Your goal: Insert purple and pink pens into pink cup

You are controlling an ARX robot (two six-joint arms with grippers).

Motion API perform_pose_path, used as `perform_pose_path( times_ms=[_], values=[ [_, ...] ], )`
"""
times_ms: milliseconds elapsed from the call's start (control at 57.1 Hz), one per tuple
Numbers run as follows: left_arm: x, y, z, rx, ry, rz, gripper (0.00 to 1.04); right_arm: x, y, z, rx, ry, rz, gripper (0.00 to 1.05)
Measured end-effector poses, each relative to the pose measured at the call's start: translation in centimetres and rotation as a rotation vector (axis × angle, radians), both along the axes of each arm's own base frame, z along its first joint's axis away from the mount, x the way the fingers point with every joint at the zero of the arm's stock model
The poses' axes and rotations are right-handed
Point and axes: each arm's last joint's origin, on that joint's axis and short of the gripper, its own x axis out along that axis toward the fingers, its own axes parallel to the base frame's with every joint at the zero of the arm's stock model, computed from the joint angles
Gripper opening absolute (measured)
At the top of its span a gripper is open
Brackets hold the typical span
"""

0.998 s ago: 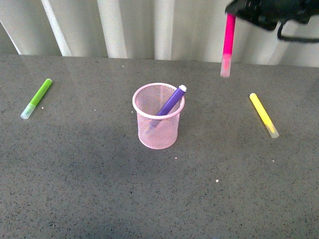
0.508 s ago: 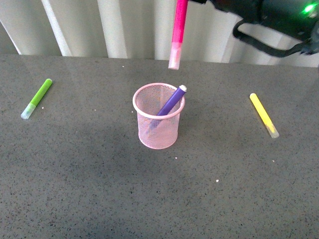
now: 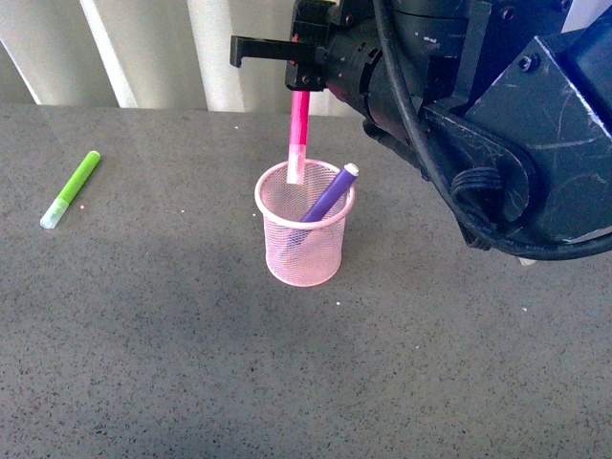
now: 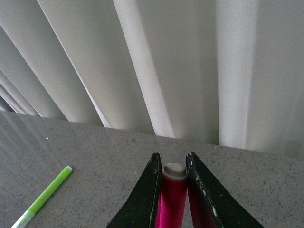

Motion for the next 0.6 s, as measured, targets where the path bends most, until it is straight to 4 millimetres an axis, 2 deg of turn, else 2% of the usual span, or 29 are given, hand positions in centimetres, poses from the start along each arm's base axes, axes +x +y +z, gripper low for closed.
perform_pose_path(
  times_ms=[595],
  values=[
    [0.0, 0.0, 0.0, 0.000, 0.000, 0.000, 0.98, -1.1, 0.0, -1.8, -0.035, 0.003, 0.026, 0.12]
  ],
)
